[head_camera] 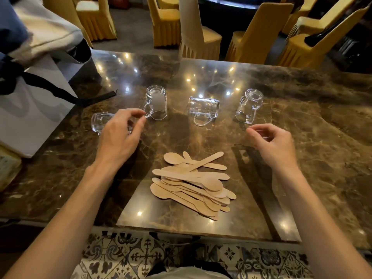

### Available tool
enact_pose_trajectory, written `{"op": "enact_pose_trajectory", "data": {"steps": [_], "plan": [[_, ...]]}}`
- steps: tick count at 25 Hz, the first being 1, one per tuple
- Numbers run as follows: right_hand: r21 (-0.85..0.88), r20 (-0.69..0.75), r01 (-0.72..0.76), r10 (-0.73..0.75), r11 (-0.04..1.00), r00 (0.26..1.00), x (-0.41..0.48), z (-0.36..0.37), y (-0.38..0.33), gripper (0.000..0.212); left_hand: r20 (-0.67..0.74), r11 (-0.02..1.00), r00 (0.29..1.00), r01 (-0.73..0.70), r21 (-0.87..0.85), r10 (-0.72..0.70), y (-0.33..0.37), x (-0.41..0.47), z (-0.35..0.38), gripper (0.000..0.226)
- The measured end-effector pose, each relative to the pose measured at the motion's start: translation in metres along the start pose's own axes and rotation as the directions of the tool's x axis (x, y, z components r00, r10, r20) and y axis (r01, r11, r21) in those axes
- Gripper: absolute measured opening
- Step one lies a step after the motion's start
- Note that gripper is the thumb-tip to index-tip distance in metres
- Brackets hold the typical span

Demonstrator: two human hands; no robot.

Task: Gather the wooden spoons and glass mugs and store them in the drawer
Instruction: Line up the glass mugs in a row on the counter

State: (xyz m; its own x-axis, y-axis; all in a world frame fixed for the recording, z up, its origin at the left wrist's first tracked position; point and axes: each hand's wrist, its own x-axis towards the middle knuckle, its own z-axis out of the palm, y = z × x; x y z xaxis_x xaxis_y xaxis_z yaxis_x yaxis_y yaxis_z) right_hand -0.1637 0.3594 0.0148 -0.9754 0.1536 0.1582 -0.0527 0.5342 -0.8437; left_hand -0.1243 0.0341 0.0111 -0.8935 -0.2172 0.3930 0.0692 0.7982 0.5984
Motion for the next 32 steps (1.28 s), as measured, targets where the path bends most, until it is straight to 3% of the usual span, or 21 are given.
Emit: {"op": "enact_pose_trajectory", "data": {"steps": [6,11,14,18,22,32], "plan": [[-0.066,-0.056,-0.024,0.020,0.998,0.998,0.021,0.007,0.004,0.009,-0.020,0.985,0.999,0.035,0.169,-0.032,-0.007,0.030,0.001,0.030],[0.001,-0.108,-0.160,0.160,0.987,0.981,0.036,0.015,0.011,0.025,0.030,0.963,0.996,0.073,0.258,-0.084,-0.010,0.039,0.005,0.031],[-0.057,-0.111,-0.115,0.109,0.992,0.988,0.044,0.017,0.011,0.027,0.082,0.959,0.993,0.063,0.275,-0.089,-0.009,0.045,0.007,0.029],[-0.107,-0.039,-0.063,0.059,0.992,0.997,0.052,0.022,0.011,0.021,0.170,0.967,0.979,0.072,0.243,-0.116,-0.007,0.052,0.012,0.028],[-0.044,0.032,-0.041,0.043,0.998,0.999,0.056,0.023,0.013,0.016,0.261,0.970,0.943,0.160,0.181,-0.205,-0.008,0.061,0.018,0.023],[-0.011,0.029,0.021,-0.021,1.000,0.999,0.035,-0.002,0.021,0.004,0.264,0.985,0.953,0.167,-0.035,-0.152,0.032,0.042,0.013,0.026]]}}
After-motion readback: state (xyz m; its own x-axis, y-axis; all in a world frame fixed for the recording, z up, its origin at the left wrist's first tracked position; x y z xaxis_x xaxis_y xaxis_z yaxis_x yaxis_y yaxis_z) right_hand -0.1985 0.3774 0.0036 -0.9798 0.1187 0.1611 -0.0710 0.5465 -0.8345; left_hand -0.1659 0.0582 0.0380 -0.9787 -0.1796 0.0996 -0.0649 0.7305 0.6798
